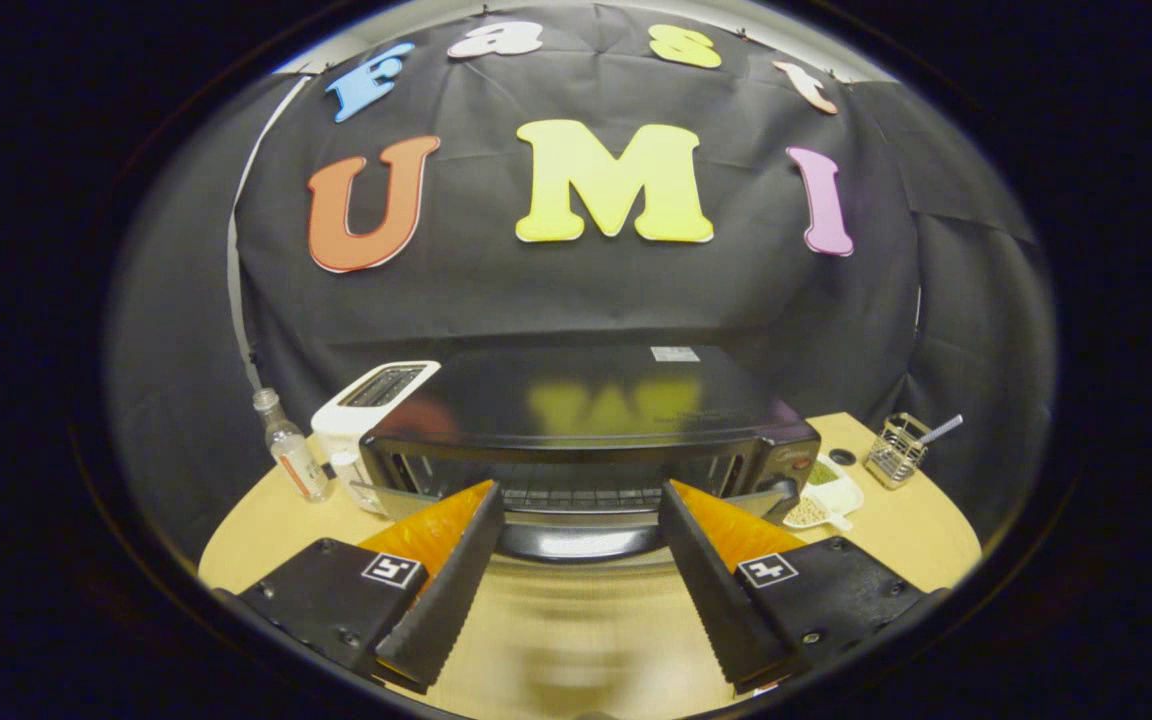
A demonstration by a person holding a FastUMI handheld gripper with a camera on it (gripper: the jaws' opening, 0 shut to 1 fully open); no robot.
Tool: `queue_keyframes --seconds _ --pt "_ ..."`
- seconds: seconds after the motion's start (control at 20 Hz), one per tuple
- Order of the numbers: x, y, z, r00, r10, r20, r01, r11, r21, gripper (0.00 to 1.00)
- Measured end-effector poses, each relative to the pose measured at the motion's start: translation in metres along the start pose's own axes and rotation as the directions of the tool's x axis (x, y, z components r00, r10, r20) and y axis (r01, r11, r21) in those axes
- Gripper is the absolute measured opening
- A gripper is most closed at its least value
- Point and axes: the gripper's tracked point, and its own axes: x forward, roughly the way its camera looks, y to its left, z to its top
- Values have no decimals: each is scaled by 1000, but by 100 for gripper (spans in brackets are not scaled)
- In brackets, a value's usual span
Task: Open the toaster oven, put the food inside, and close the toaster oven door.
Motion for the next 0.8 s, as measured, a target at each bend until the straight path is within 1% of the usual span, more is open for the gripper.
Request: queue_keyframes --seconds 0.25,0.4,0.55,0.7,0.8 --pt "-24 -2 -31 999 8 -43 -9 1000 -28 100" --pt "-35 -4 -50 997 16 -74 -18 999 -26 100" --pt "-46 -5 -71 990 43 -133 -44 999 -6 100" --pt "-53 -6 -91 983 58 -176 -69 996 -58 100" --pt "-56 -7 -102 978 58 -200 -71 996 -57 100"
